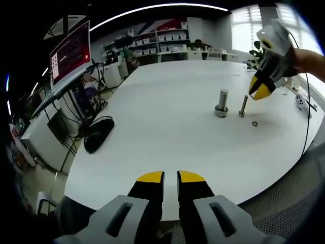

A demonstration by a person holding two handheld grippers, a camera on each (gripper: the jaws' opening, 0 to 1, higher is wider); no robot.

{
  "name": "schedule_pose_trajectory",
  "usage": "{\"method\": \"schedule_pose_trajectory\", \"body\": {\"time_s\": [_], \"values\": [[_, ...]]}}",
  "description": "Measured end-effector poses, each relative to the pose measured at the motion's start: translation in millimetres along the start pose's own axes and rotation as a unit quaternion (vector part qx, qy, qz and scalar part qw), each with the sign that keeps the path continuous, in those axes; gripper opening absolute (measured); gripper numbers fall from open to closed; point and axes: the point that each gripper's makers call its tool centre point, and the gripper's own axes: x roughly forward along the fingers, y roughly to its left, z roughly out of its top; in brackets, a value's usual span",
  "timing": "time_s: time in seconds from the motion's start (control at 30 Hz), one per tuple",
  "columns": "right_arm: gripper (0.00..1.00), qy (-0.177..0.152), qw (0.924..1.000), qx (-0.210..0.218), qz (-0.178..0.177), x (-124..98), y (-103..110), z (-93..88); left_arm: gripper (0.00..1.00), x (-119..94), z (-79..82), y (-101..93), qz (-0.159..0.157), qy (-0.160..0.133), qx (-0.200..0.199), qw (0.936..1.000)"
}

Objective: Place the washer onto the threaded stud by aligning its center hole with the stud, sliding it down to the base, and recovering from edge contact or off-axis alignment until the washer reaches the visible bottom stop.

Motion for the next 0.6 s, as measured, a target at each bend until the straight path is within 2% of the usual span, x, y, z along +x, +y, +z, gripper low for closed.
{"method": "schedule_pose_trajectory", "body": {"time_s": [0.33, 0.5, 0.6], "values": [[0.14, 0.002, 0.9998, -0.019, -0.008, 3.1, -5.1, 6.8, 0.08, -0.1, 0.5, -0.4, -0.001, -0.001, -0.001, 1.0], [0.14, 0.021, 0.9991, -0.037, -0.001, 5.1, -5.8, 3.6, 0.08, 0.3, -0.4, -0.1, 0.0, 0.001, 0.0, 1.0], [0.14, 0.026, 0.9991, -0.033, 0.001, 6.4, -7.9, 3.0, 0.08, 0.5, -0.6, 0.1, 0.0, 0.001, 0.0, 1.0]]}}
